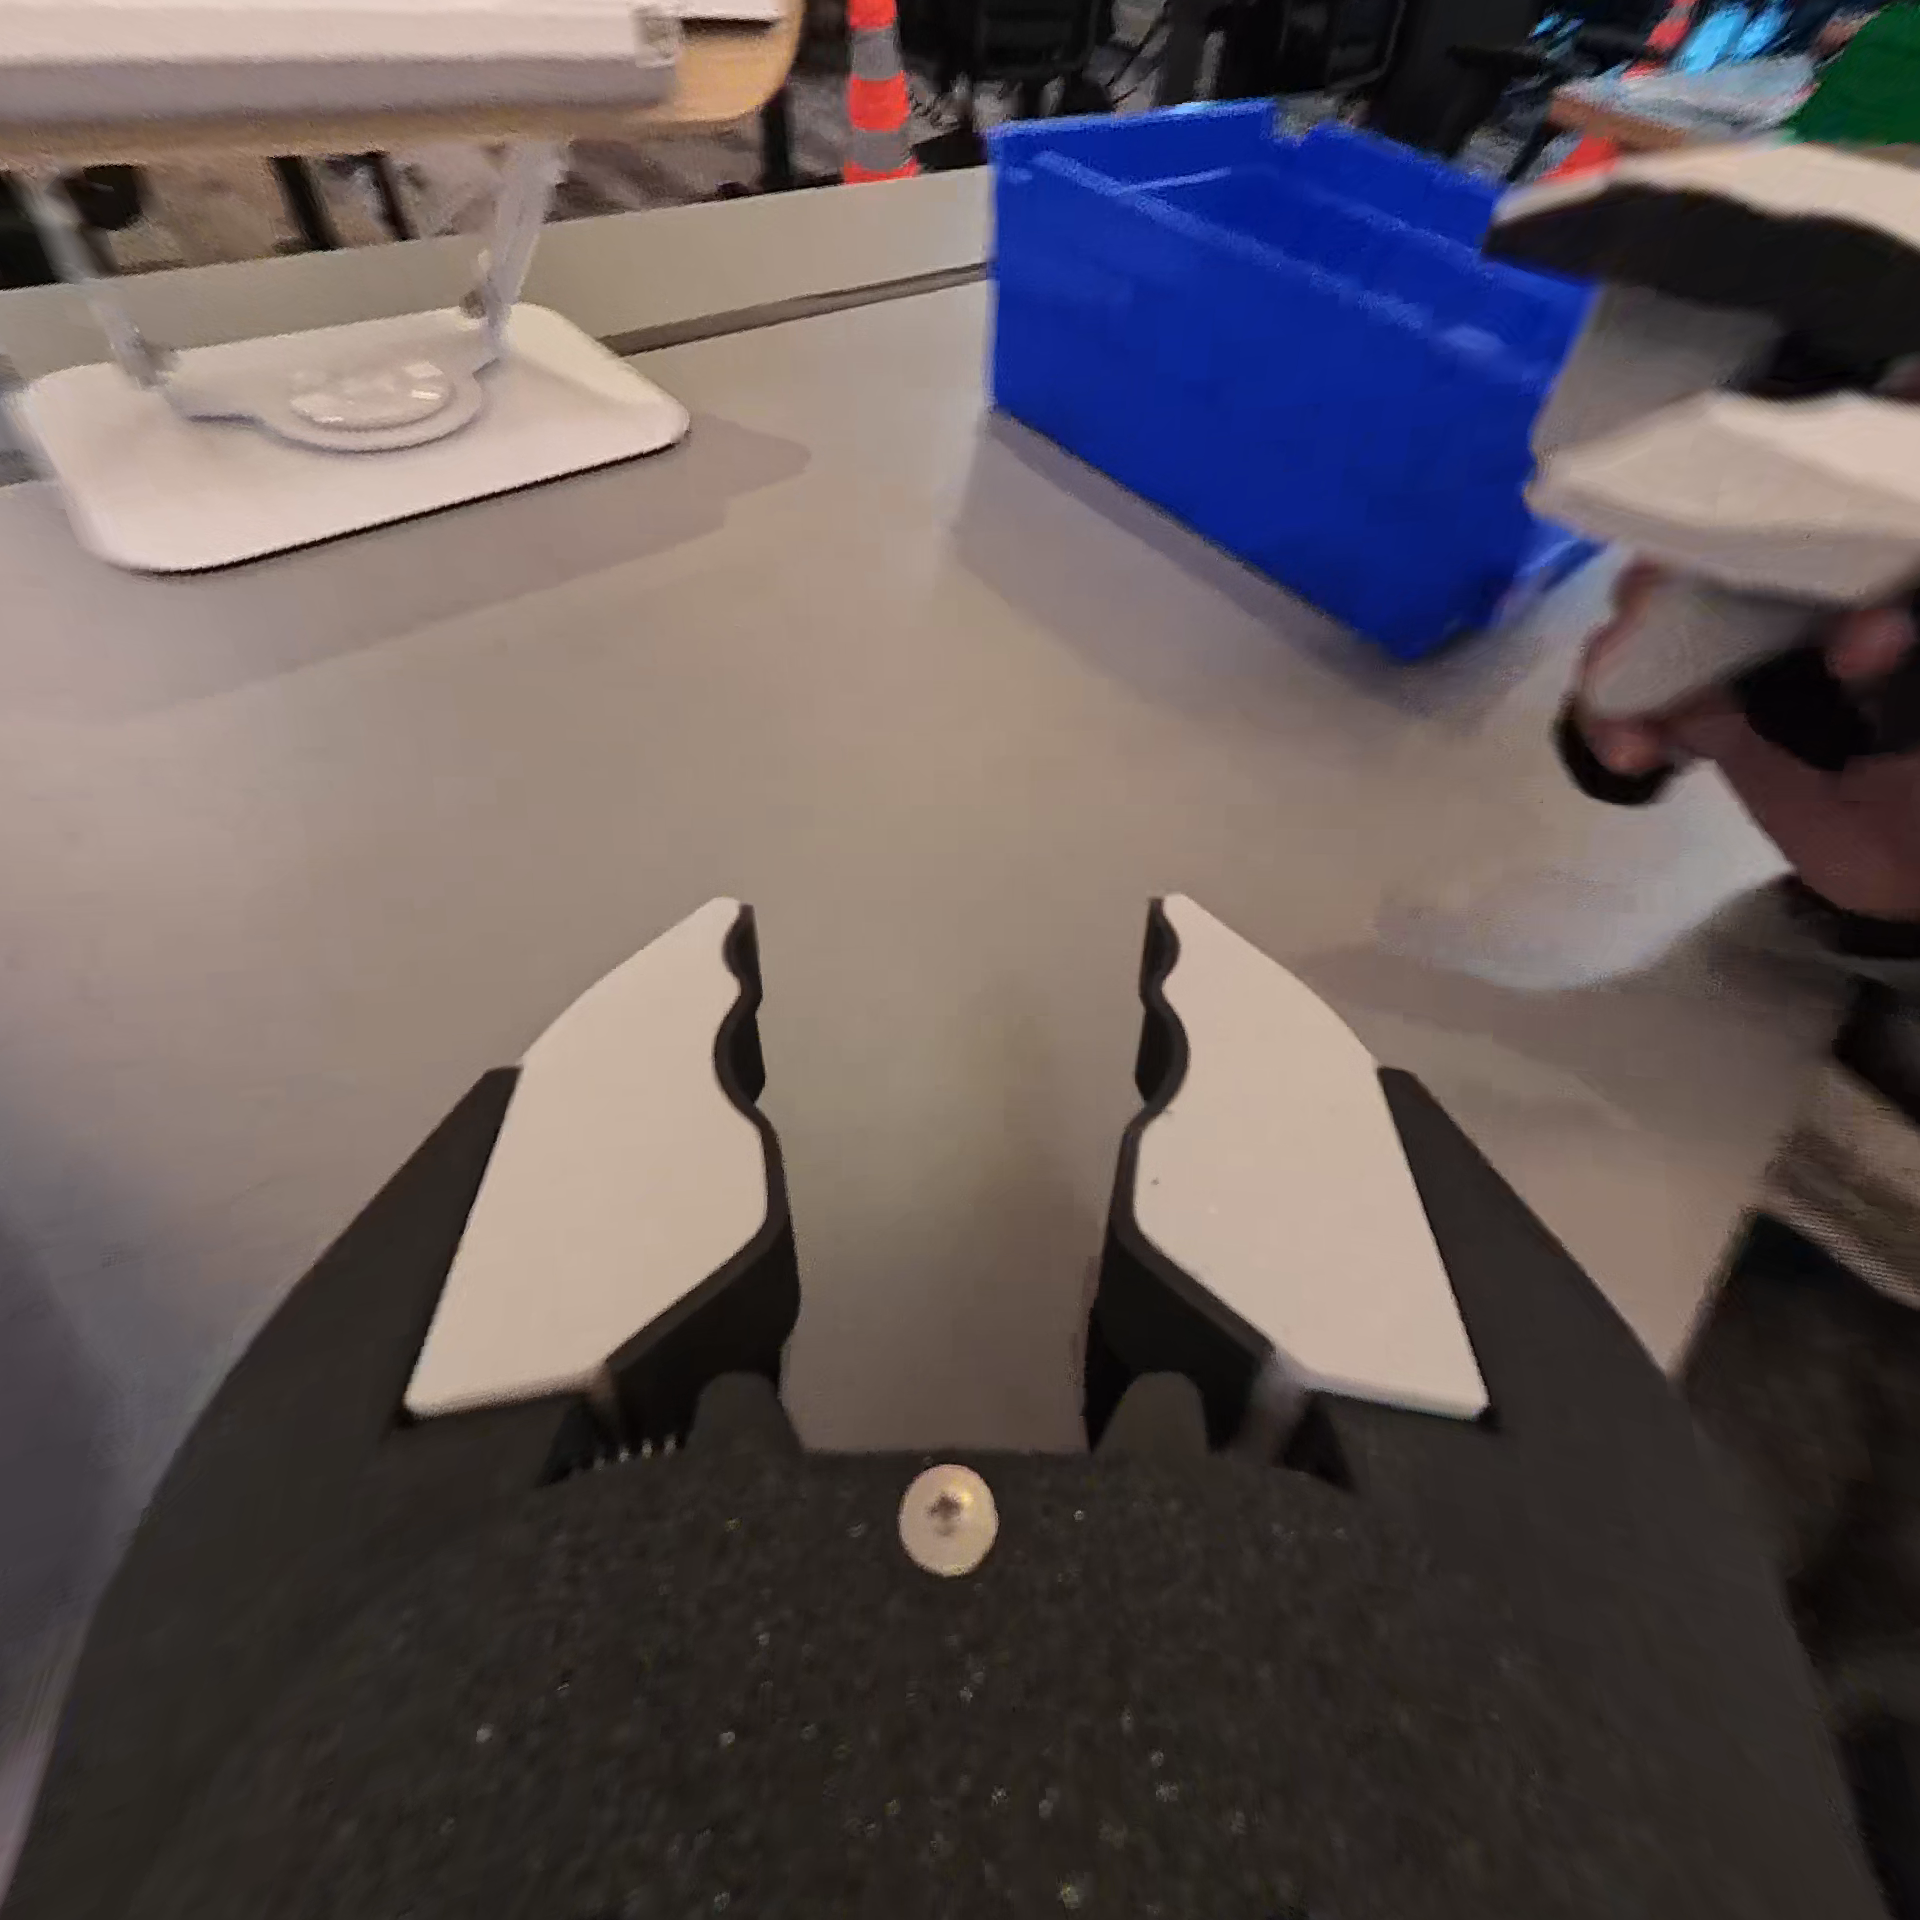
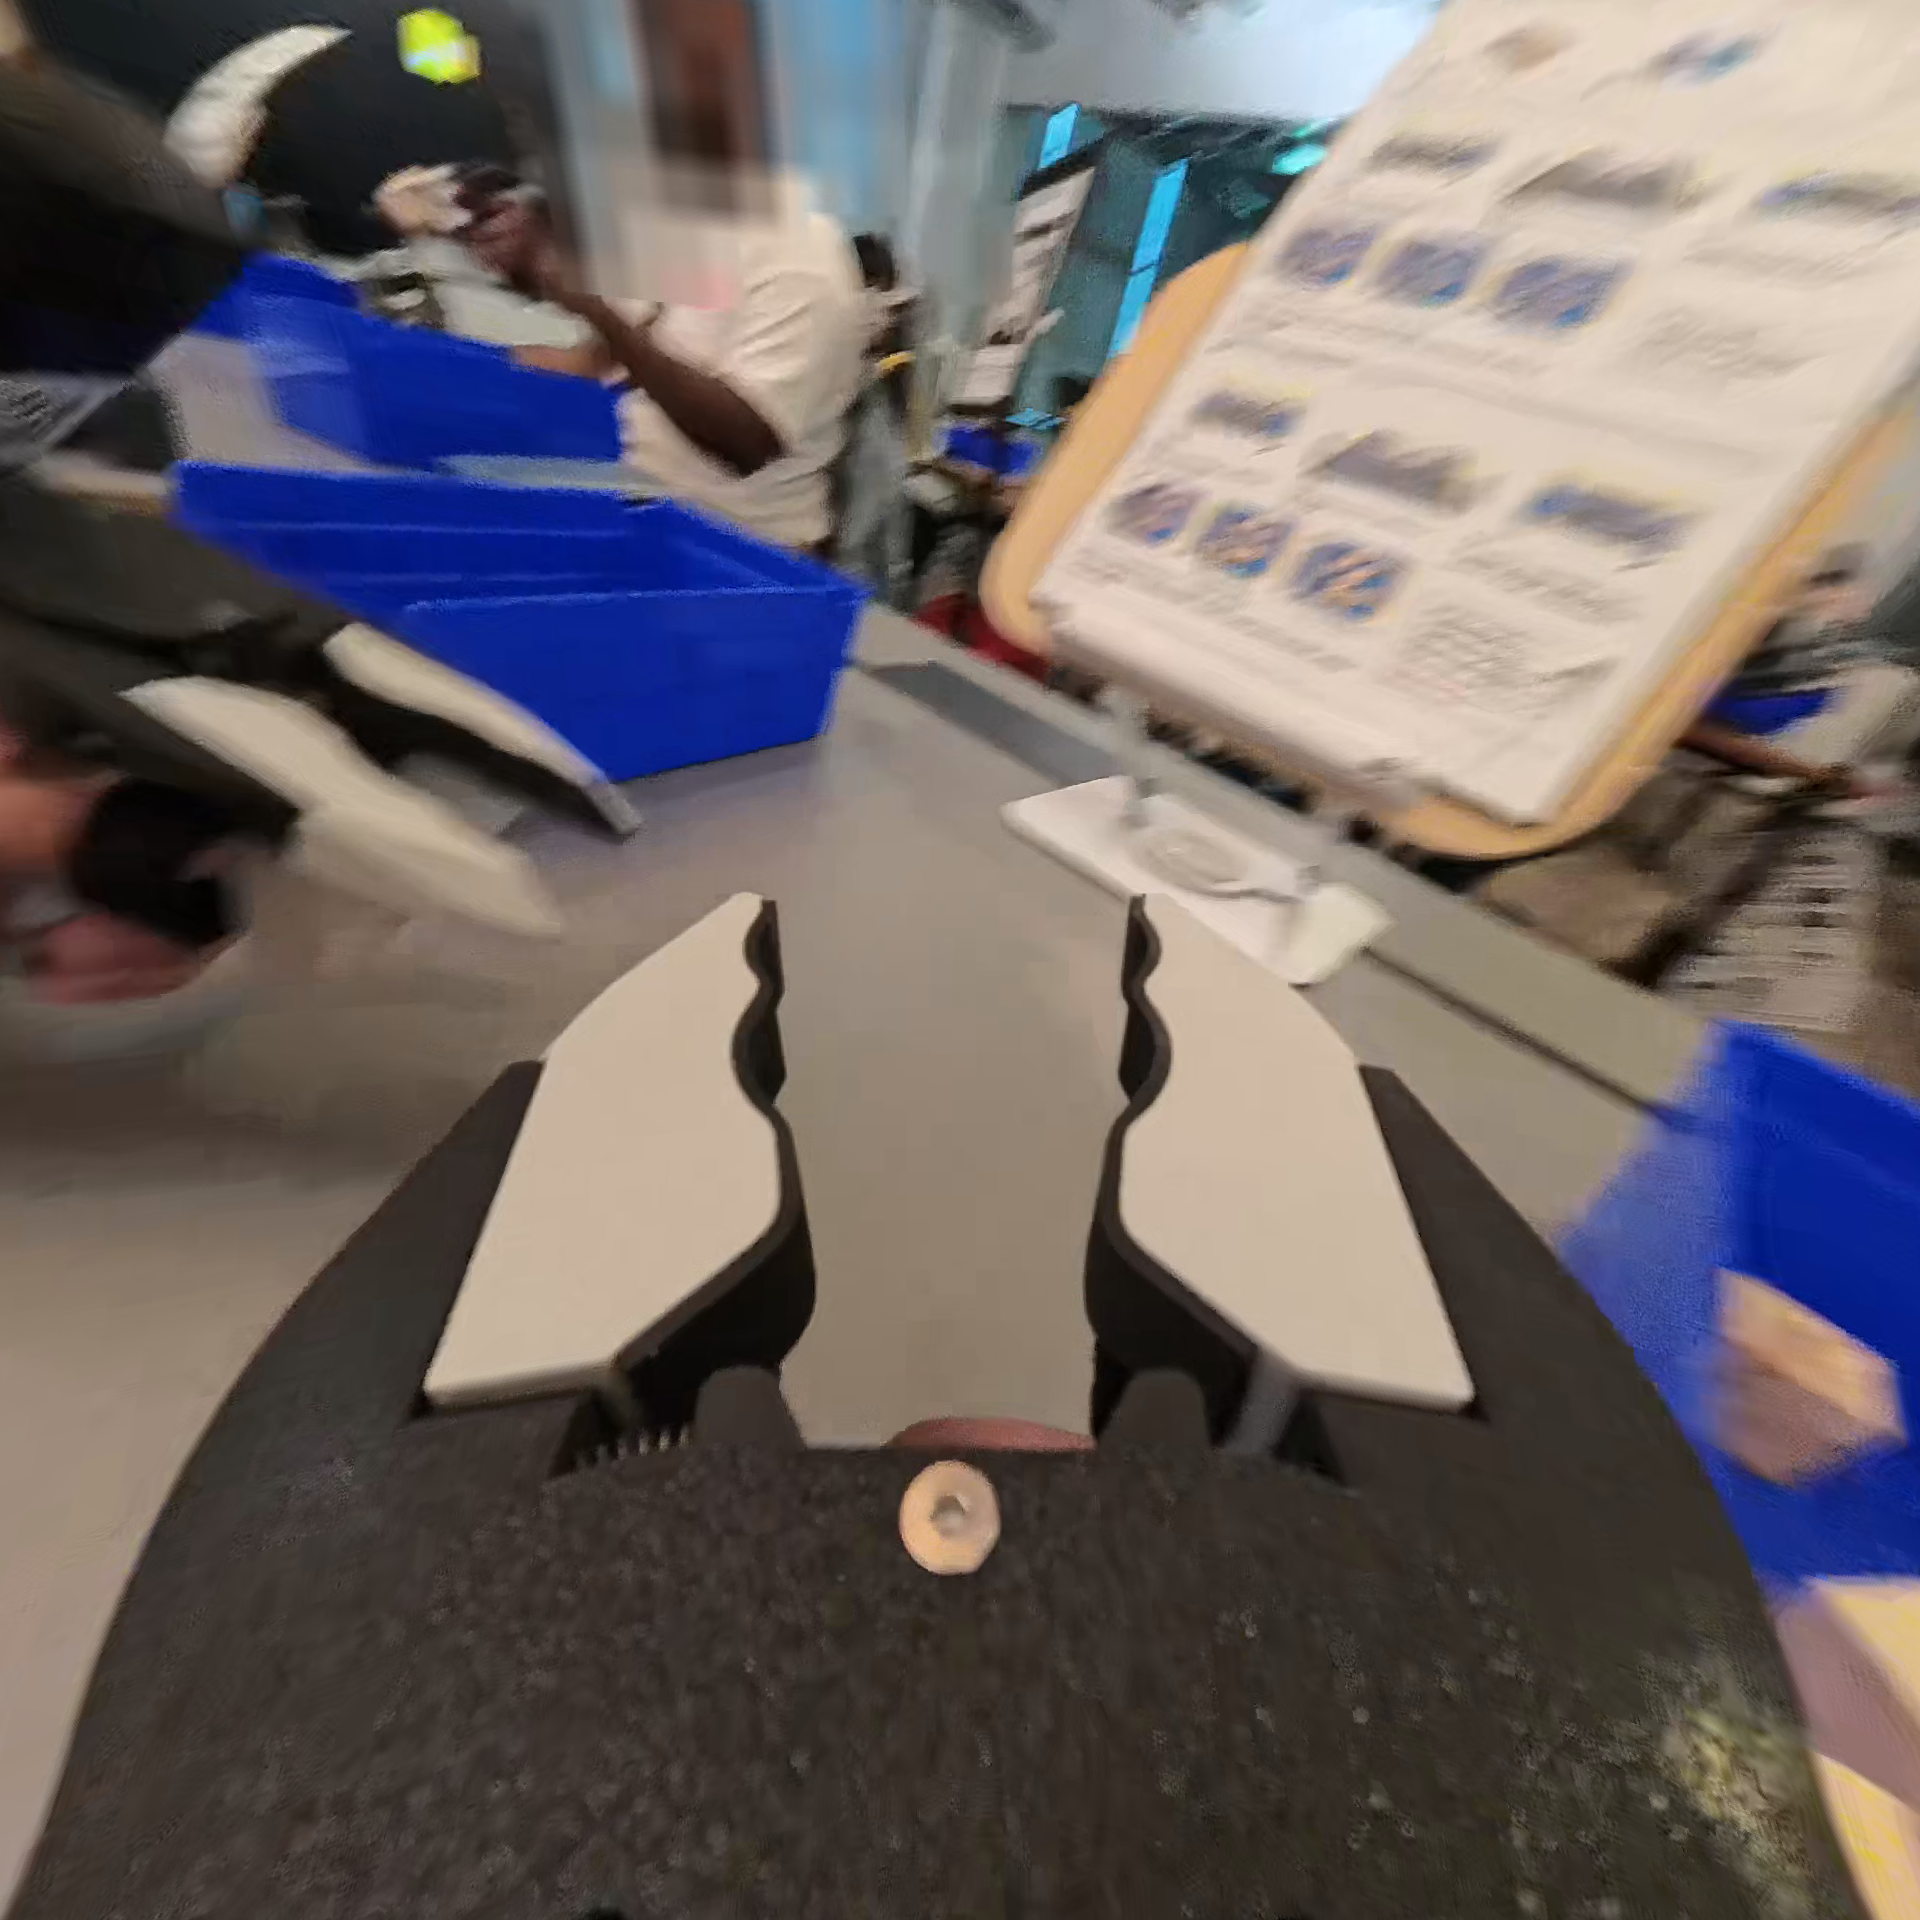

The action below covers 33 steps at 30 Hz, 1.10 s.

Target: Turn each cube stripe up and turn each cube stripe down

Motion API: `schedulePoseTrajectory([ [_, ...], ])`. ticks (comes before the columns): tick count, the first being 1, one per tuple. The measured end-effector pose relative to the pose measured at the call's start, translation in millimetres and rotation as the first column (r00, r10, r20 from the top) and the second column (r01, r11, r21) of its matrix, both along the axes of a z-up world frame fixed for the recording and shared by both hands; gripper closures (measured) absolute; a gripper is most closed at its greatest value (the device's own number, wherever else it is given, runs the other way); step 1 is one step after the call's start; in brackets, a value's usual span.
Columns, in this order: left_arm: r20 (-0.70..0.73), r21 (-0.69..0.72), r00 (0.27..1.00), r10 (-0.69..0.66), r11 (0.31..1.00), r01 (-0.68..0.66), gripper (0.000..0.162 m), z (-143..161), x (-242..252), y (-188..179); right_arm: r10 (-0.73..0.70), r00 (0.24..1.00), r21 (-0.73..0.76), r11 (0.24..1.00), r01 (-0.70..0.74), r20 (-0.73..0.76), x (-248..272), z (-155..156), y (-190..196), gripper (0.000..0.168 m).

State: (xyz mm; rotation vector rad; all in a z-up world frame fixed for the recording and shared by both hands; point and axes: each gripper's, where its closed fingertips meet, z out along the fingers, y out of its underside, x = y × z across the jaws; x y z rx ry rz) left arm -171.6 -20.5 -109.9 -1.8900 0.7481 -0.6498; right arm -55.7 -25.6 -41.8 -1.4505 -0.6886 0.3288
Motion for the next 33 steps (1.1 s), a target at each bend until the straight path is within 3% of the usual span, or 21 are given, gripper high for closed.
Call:
schedulePoseTrajectory([
  [3, 0.035, -0.008, 0.992, -0.121, 0.993, 0.122, 0.082, 7.3, 56.6, -27.0, -0.142, 0.985, 0.076, 0.986, 0.15, -0.097, 69.2, 36.2, 3.1, 0.111],
  [5, 0.001, 0.024, 0.984, -0.181, 0.983, 0.18, 0.078, 9.9, 97.1, -42.1, -0.266, 0.956, 0.04, 0.961, 0.273, -0.119, 123.0, 39.5, 5.6, 0.11],
  [8, -0.007, 0.072, 0.985, -0.171, 0.983, 0.171, 0.078, 21.6, 155.5, -42.6, -0.441, 0.875, -0.09, 0.897, 0.432, -0.2, 203.8, 26.6, 1.1, 0.106],
  [10, 0.051, 0.079, 0.991, -0.122, 0.99, 0.118, 0.091, 34.8, 193.1, -34.5, -0.539, 0.797, -0.186, 0.842, 0.507, -0.27, 251.8, 10.9, -6.8, 0.105],
  [12, 0.017, 0.114, 0.997, -0.069, 0.991, 0.067, 0.088, 35.8, 229.8, -19.1, -0.628, 0.716, -0.232, 0.778, 0.584, -0.305, 294.2, -3.3, -13.5, 0.106],
  [14, -0.044, 0.081, 0.999, -0.02, 0.996, 0.024, 0.072, 22.4, 262.1, -1.2, -0.692, 0.666, -0.27, 0.722, 0.637, -0.278, 324.6, -18.8, -18.5, 0.11],
  [18, -0.079, 0.011, 0.994, 0.075, 0.997, -0.074, 0.072, -3.1, 289.2, 28.8, -0.704, 0.676, -0.304, 0.707, 0.638, -0.216, 339.9, -41.7, -17.9, 0.112],
  [20, -0.116, 0.023, 0.988, 0.106, 0.994, -0.104, 0.096, -12.7, 285.1, 42.4, -0.713, 0.678, -0.327, 0.693, 0.642, -0.177, 340.3, -53.4, -12.2, 0.11],
  [22, -0.121, 0.03, 0.987, 0.109, 0.994, -0.106, 0.099, -14.5, 278.1, 50.3, -0.715, 0.687, -0.347, 0.682, 0.644, -0.129, 337.3, -65.7, -5.7, 0.108],
  [24, -0.116, -0.036, 0.989, 0.096, 0.994, -0.1, 0.135, -17.6, 270.1, 51.8, -0.712, 0.698, -0.372, 0.671, 0.641, -0.08, 332.5, -74.6, -0.3, 0.108],
  [29, -0.1, -0.074, 0.981, 0.166, 0.982, -0.174, 0.148, -17.8, 247.6, 60.0, -0.689, 0.724, -0.369, 0.679, 0.634, -0.024, 312.7, -78.7, 10.1, 0.115],
  [32, -0.1, -0.066, 0.976, 0.194, 0.977, -0.201, 0.15, -16.9, 242.0, 57.5, -0.668, 0.743, -0.379, 0.698, 0.608, -0.039, 301.6, -78.8, 10.5, 0.13],
  [33, -0.108, -0.053, 0.975, 0.195, 0.978, -0.202, 0.15, -16.1, 241.3, 55.3, -0.656, 0.753, -0.382, 0.708, 0.594, -0.045, 297.0, -78.6, 9.7, 0.142],
])
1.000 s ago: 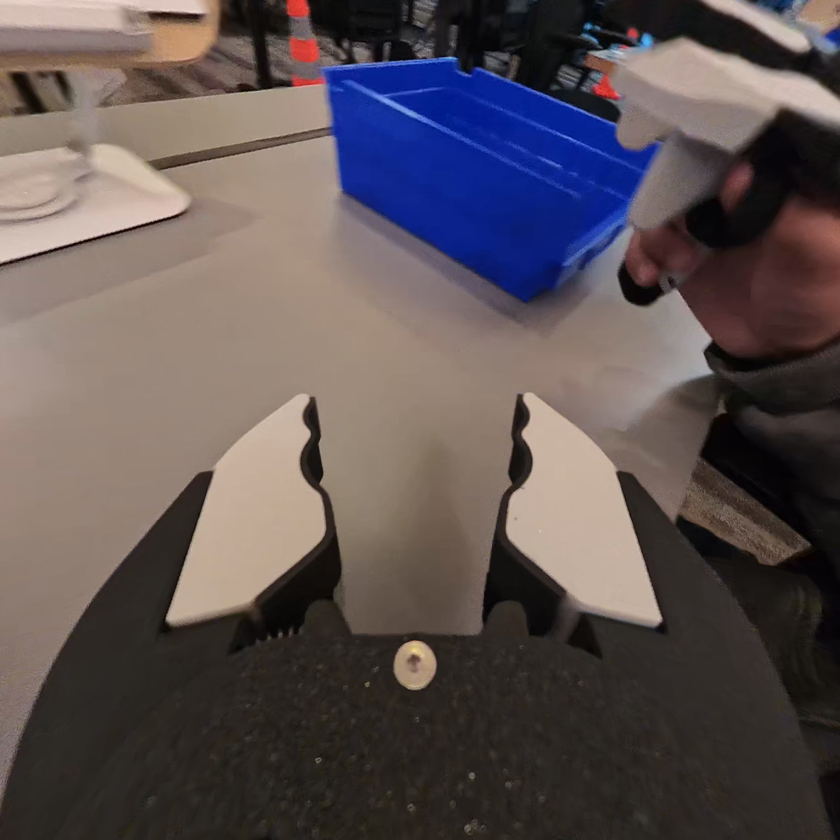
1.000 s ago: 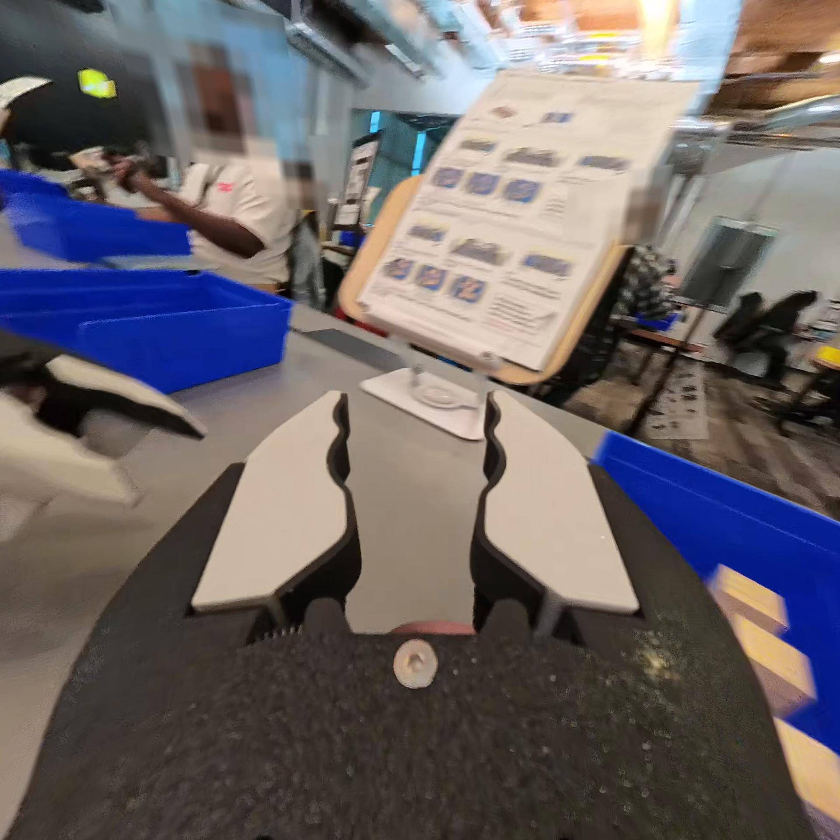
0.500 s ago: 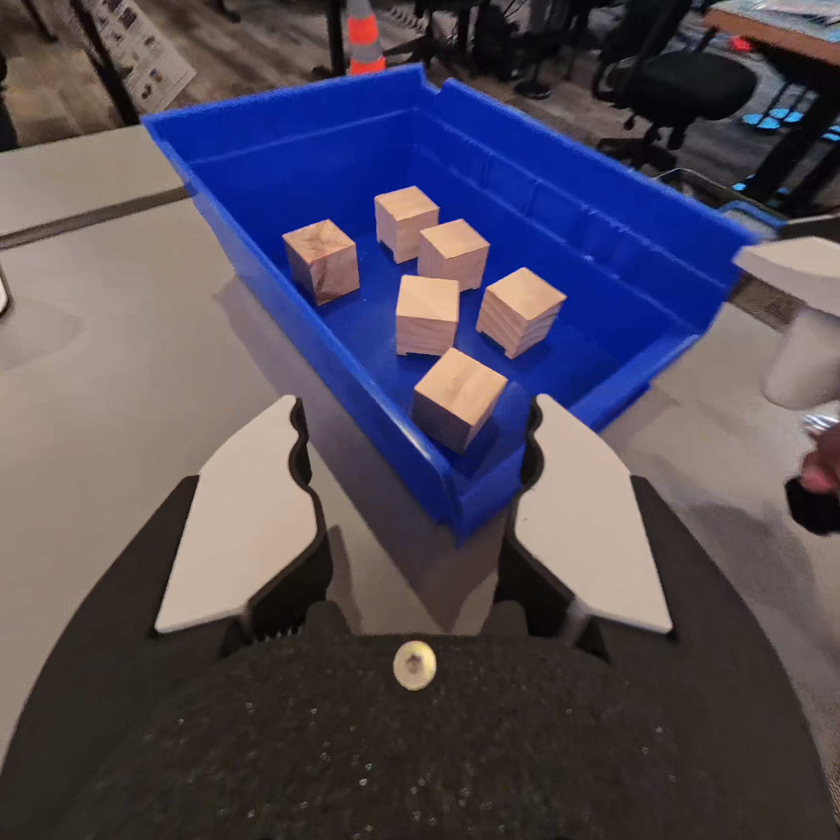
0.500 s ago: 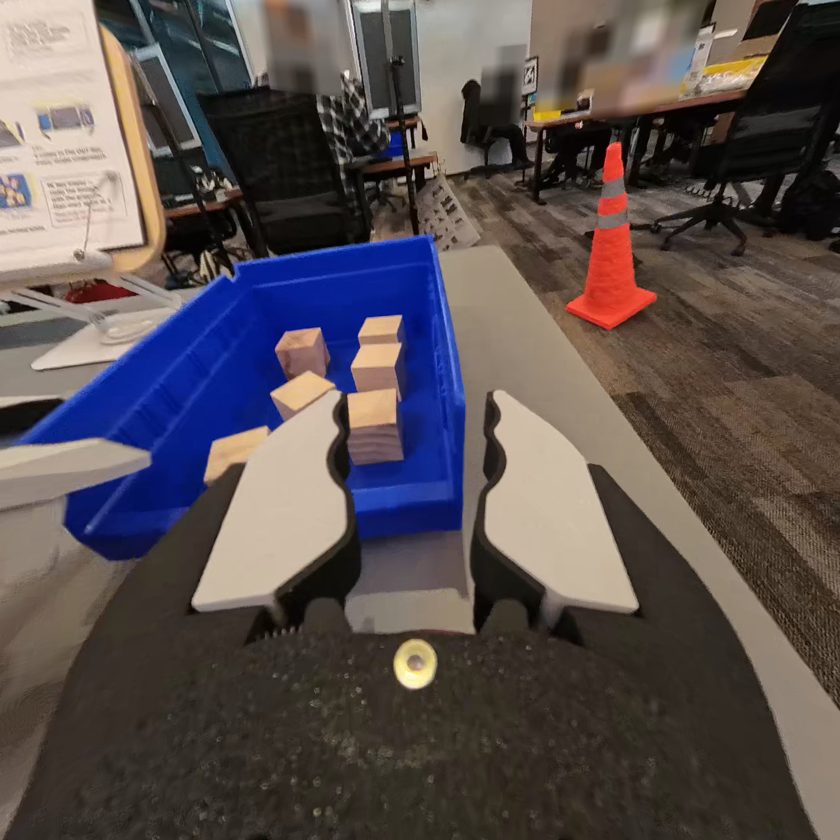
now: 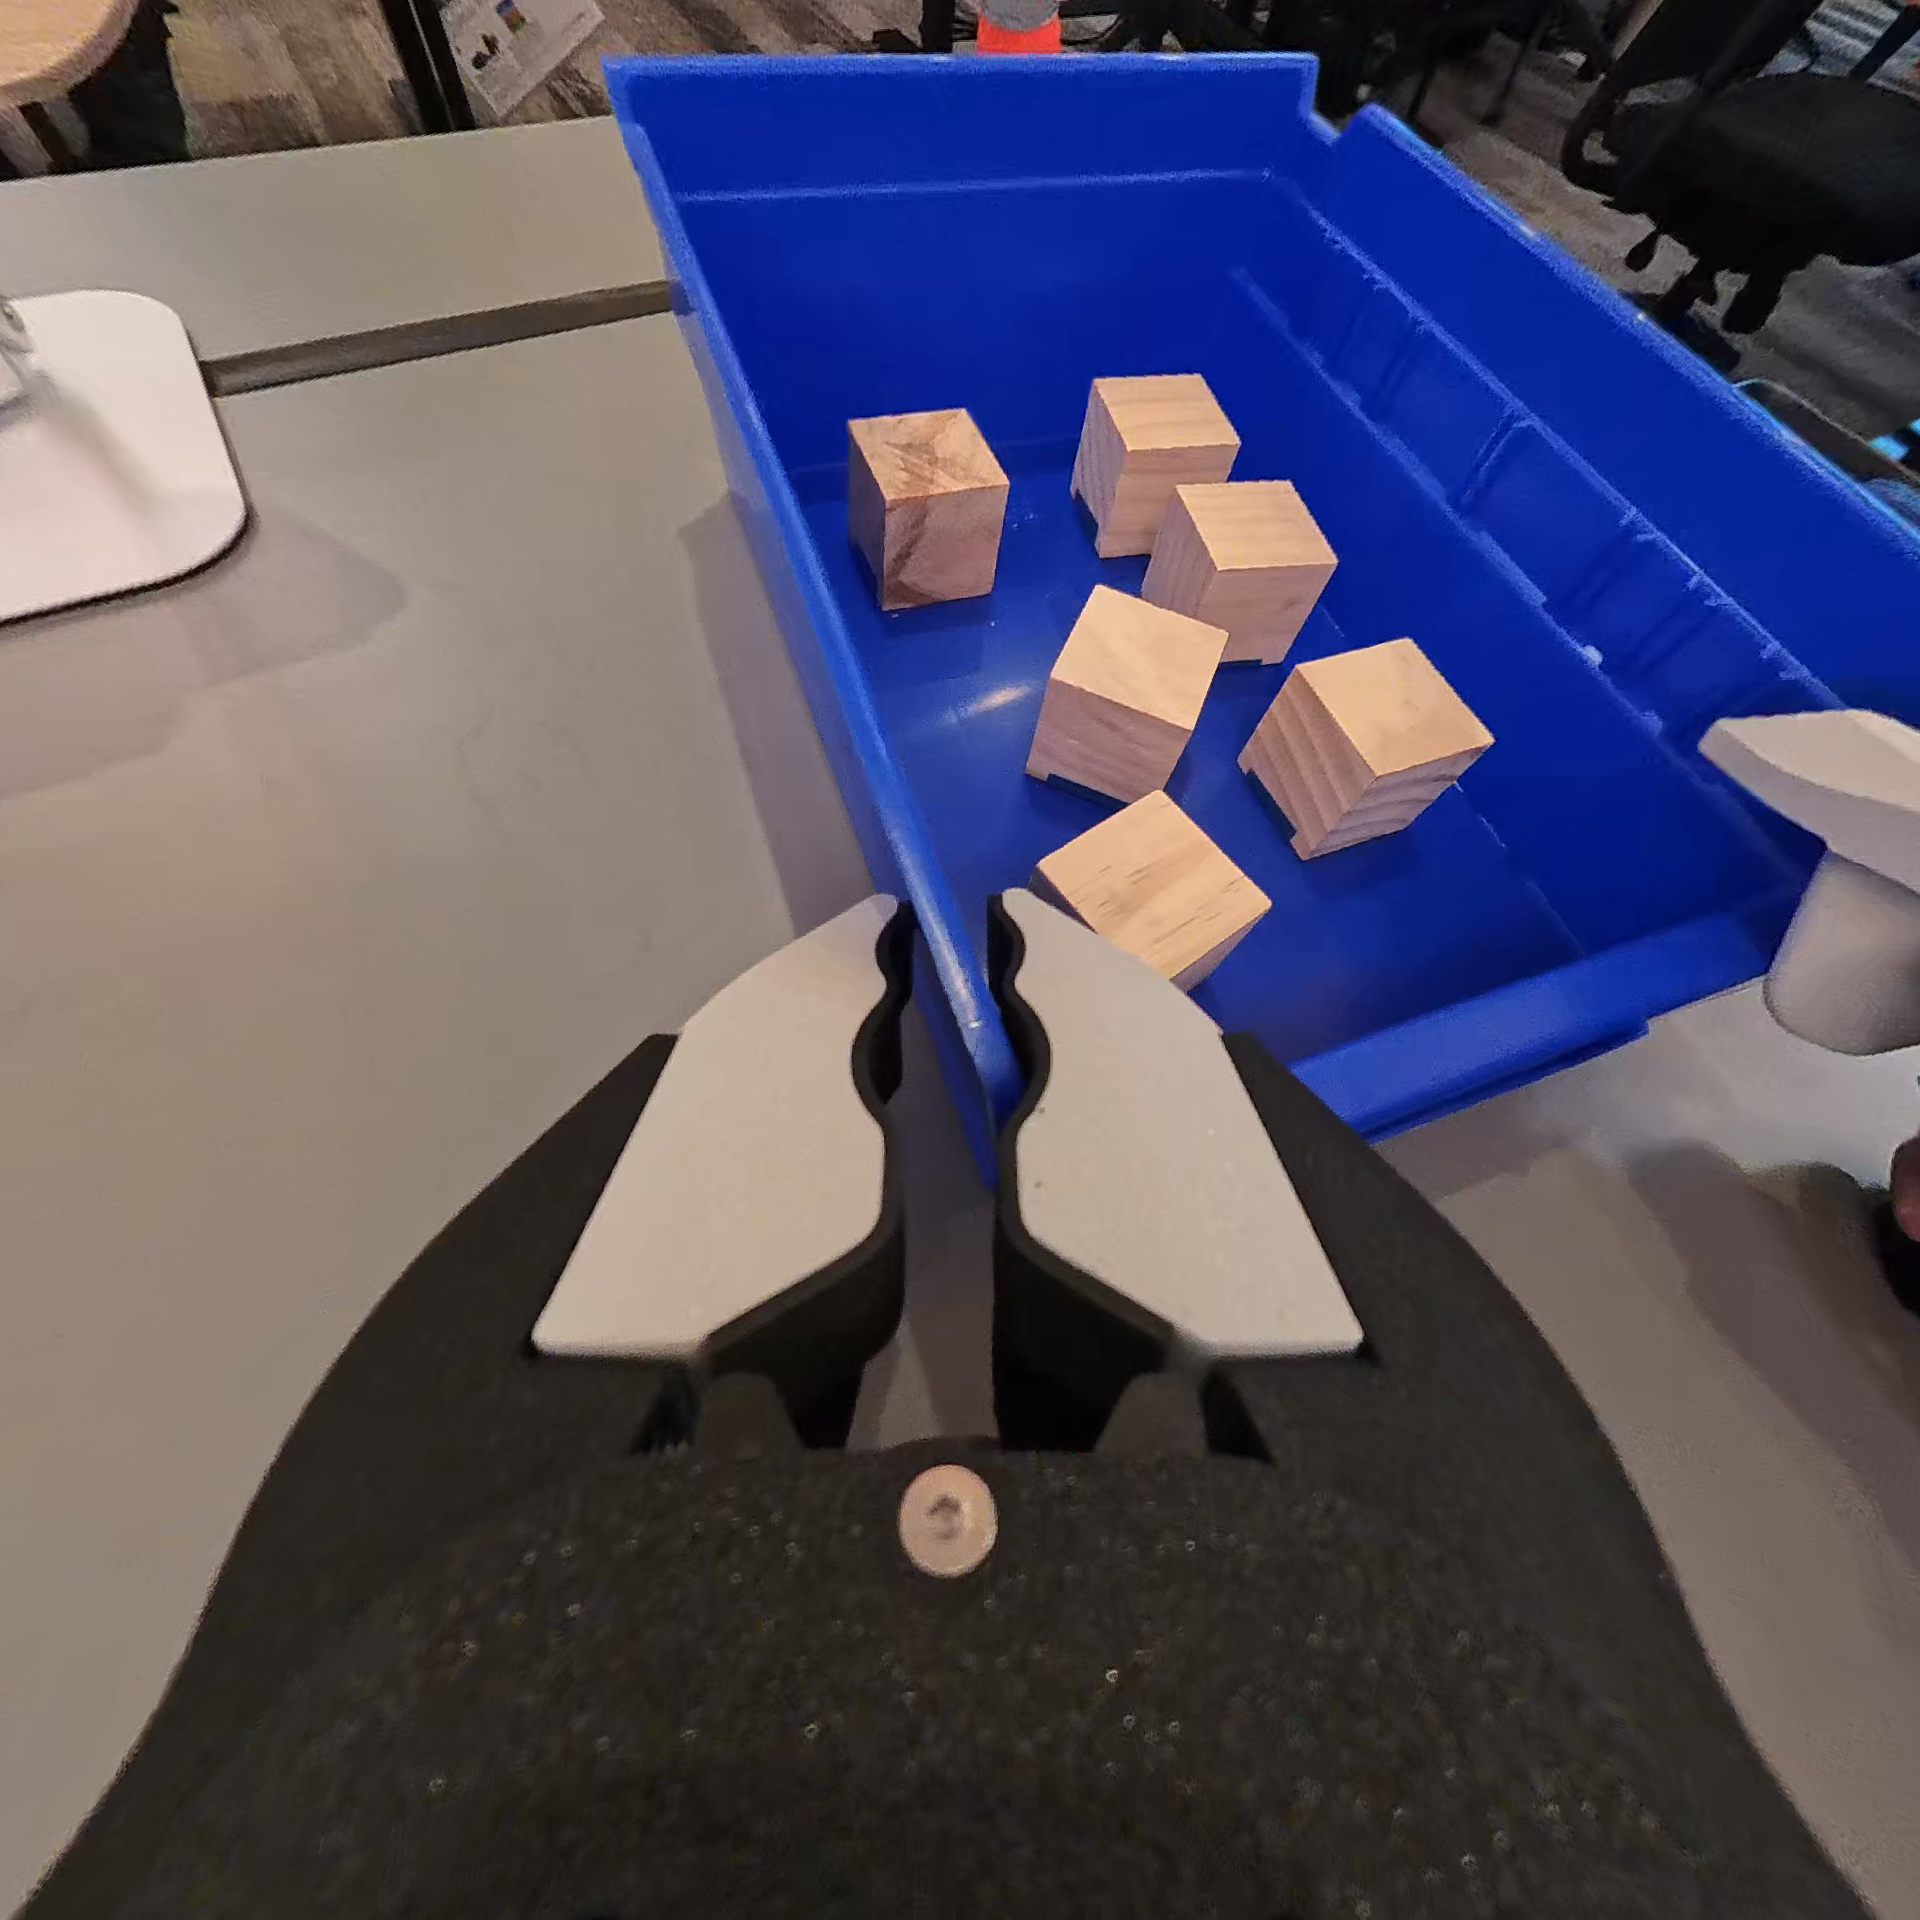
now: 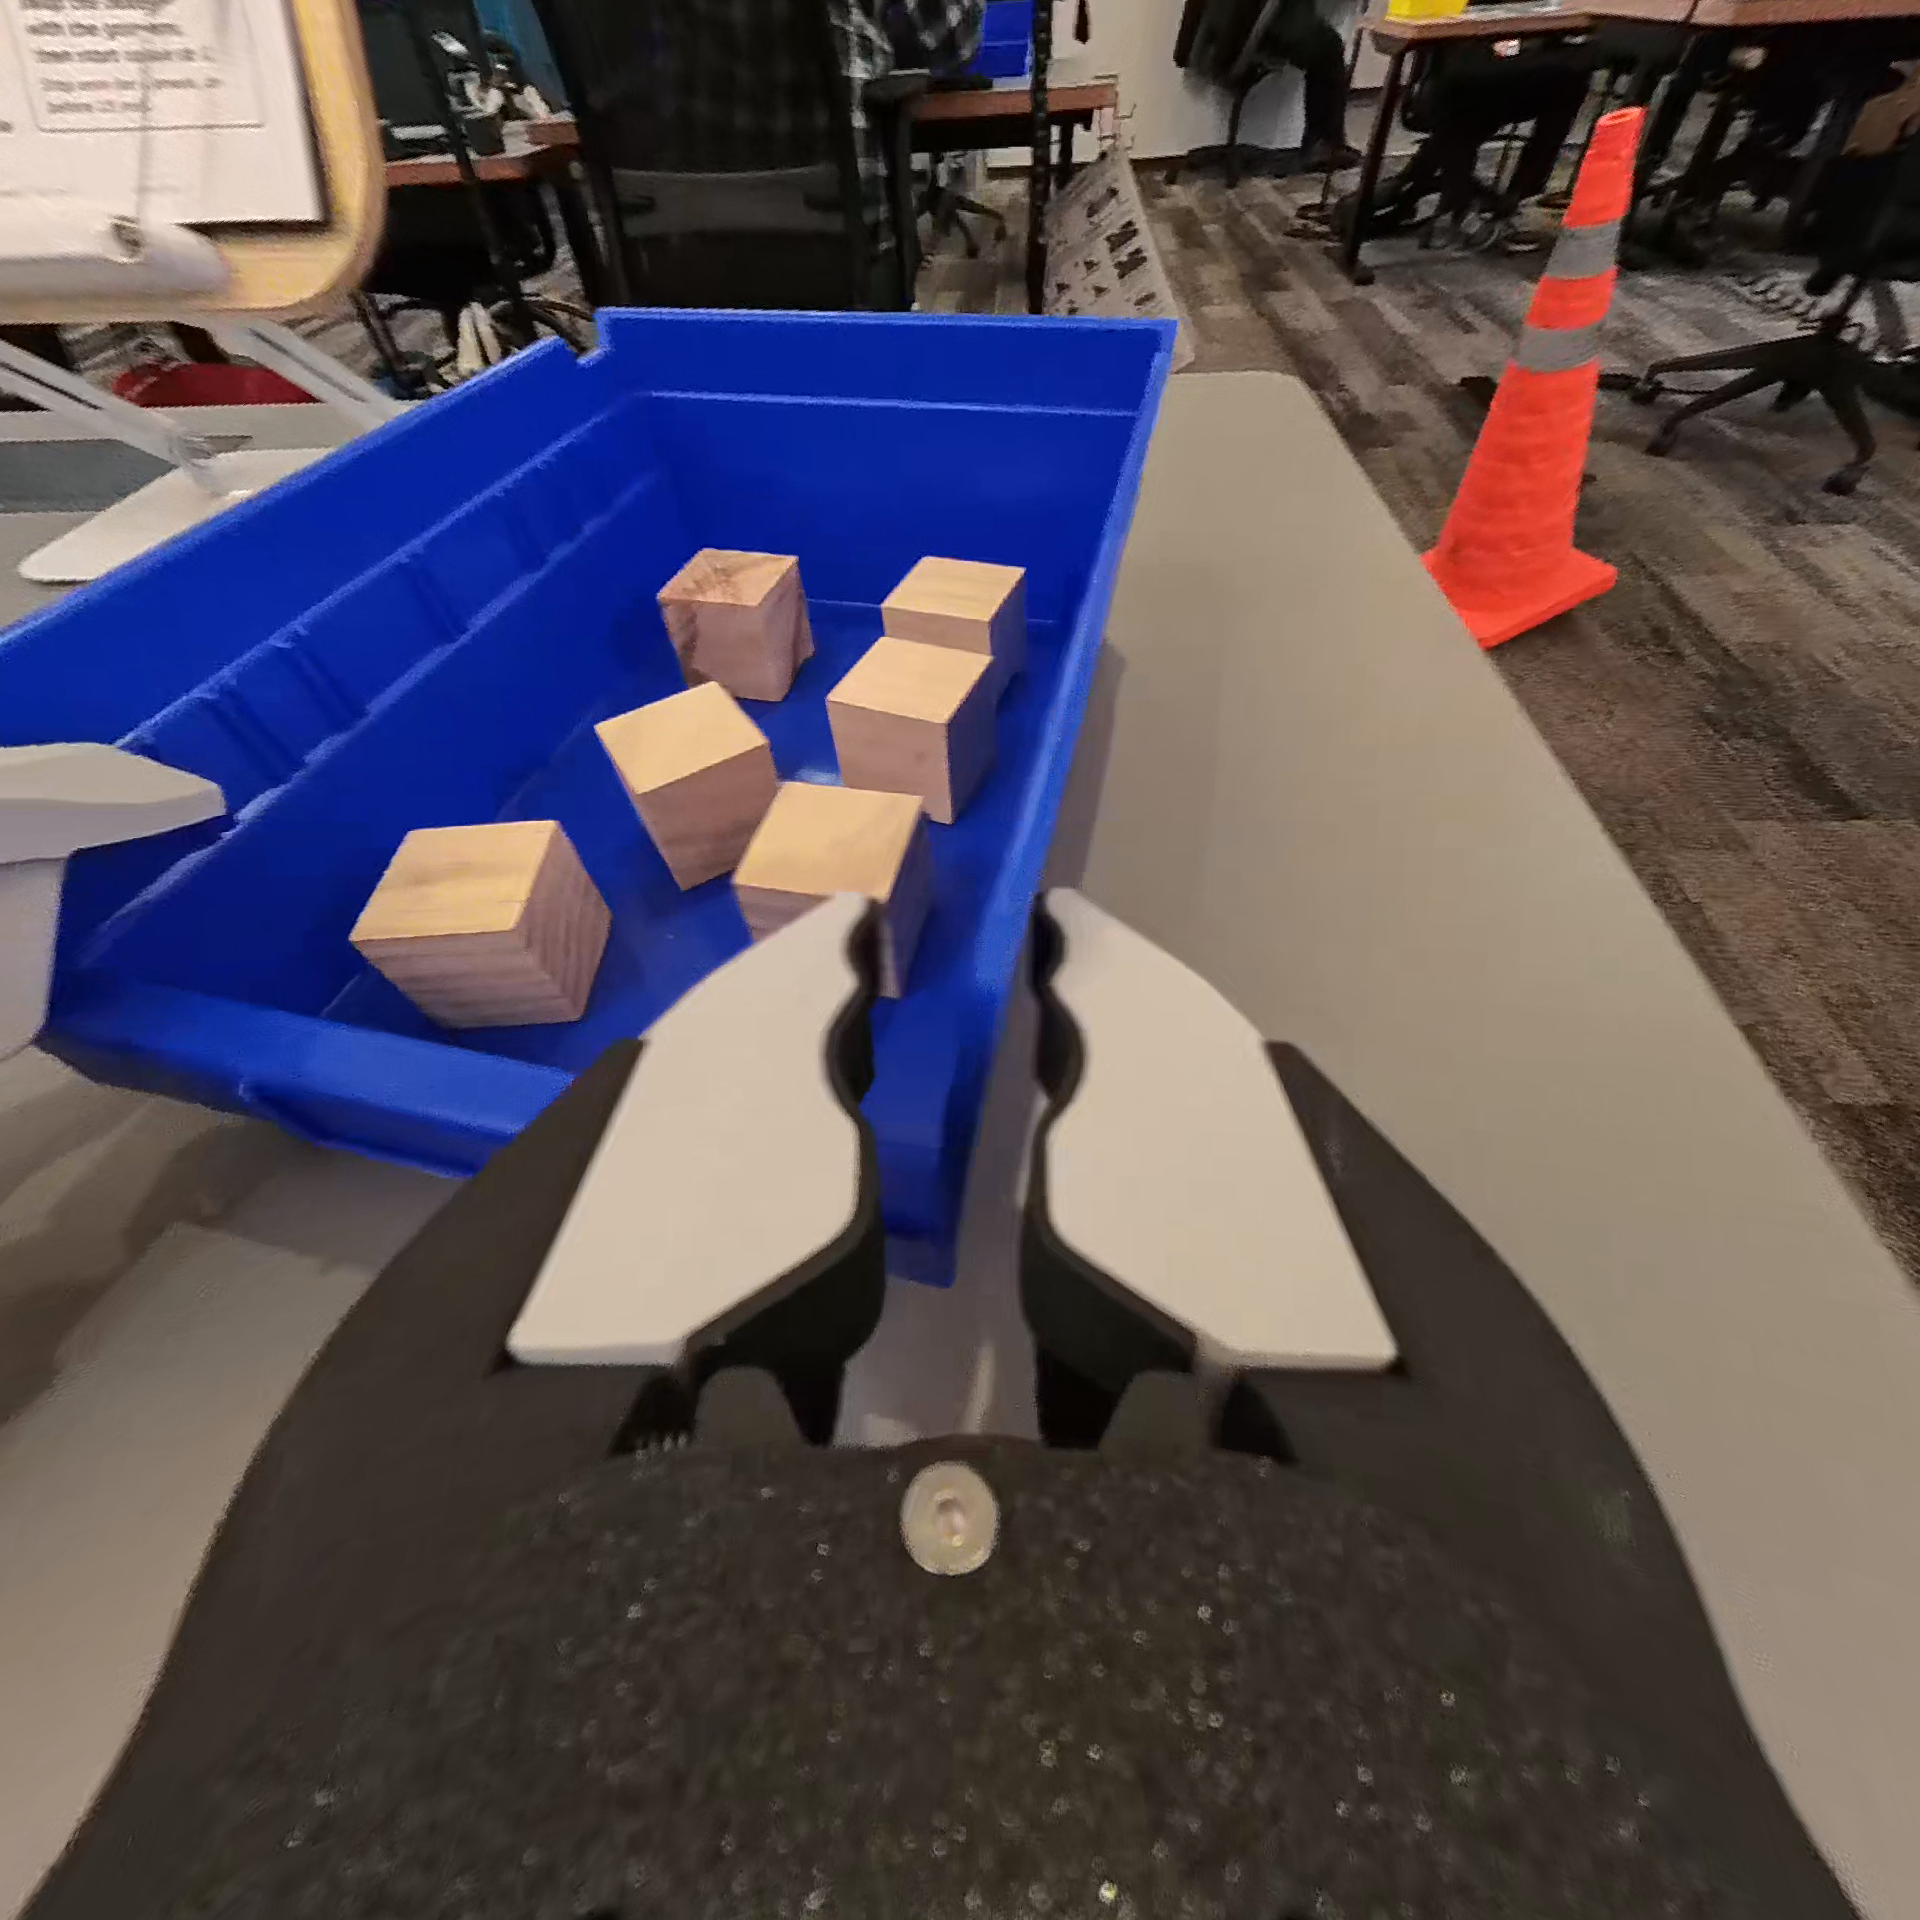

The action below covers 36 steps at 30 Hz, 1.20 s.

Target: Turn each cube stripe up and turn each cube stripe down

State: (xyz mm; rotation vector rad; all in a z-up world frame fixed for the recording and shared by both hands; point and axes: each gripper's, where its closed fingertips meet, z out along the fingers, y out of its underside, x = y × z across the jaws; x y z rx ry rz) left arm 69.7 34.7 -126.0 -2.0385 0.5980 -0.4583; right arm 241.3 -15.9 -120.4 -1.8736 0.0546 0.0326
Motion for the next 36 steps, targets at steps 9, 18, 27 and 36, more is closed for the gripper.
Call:
schedulePoseTrajectory([
  [9, -0.043, 0.2, 0.999, 0.02, 0.98, -0.011, 0.151, 53.8, -37.0, -36.9, -0.101, 0.99, 0.066, 0.992, 0.108, -0.101, -26.3, 39.4, -31.4, 0.165],
  [18, -0.024, 0.261, 0.967, 0.252, 0.936, -0.237, 0.156, 88.1, -216.1, -62.9, 0.111, 0.99, 0.167, 0.981, -0.095, -0.087, -201.1, 66.2, -38.6, 0.162],
  [27, -0.08, 0.205, 0.911, 0.406, 0.901, -0.383, 0.157, 49.4, -331.8, -66.4, 0.266, 0.96, 0.062, 0.963, -0.261, -0.088, -316.3, 34.4, -13.4, 0.162],
  [36, -0.108, 0.124, 0.922, 0.372, 0.925, -0.359, 0.156, 5.8, -337.0, -51.6, 0.31, 0.947, -0.03, 0.949, -0.314, -0.085, -322.3, 1.1, -2.3, 0.158],
])
